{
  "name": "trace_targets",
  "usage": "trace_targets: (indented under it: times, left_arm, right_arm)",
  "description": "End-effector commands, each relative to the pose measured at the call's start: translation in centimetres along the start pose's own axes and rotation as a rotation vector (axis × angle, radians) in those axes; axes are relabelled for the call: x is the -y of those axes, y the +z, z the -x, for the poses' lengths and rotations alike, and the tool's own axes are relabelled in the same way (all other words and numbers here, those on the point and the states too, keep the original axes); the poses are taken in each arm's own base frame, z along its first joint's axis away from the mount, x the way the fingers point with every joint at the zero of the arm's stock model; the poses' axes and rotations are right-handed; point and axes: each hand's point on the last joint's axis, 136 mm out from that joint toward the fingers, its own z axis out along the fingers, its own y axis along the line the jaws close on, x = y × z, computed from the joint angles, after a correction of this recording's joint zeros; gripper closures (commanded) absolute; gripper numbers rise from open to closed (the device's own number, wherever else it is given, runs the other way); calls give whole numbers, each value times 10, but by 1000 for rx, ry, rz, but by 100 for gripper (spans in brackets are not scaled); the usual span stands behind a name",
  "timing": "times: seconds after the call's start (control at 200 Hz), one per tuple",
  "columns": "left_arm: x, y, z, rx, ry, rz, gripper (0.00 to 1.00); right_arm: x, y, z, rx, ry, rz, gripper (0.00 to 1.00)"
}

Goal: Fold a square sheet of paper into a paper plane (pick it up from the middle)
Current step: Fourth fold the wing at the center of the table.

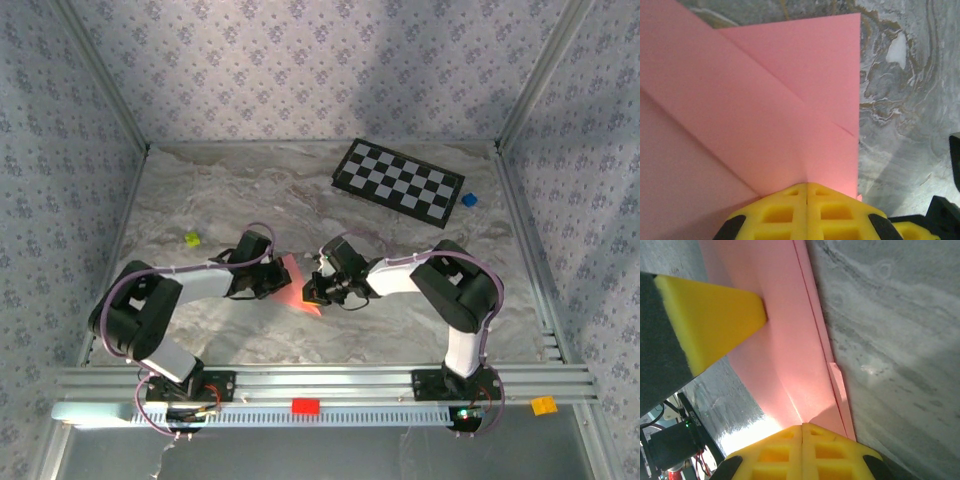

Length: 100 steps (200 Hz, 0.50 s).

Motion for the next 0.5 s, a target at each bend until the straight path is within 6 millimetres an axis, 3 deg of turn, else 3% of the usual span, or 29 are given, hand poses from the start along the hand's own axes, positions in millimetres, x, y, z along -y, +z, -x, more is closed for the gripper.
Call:
trace_targets:
  times: [0.0, 0.175, 0.365, 0.495]
  left_arm:
    - [23, -19, 8, 19, 59, -30, 97]
    - [33, -27, -2, 16, 64, -59, 96]
    - [18, -9, -21, -19, 41, -47, 97]
    - [16, 1, -19, -11, 37, -41, 99]
  right_arm:
    - [47, 3, -30, -75, 97, -149, 100]
    - [43, 5, -26, -67, 96, -145, 100]
    - [44, 4, -24, -60, 105, -143, 100]
    - [46, 5, -25, -62, 115, -144, 100]
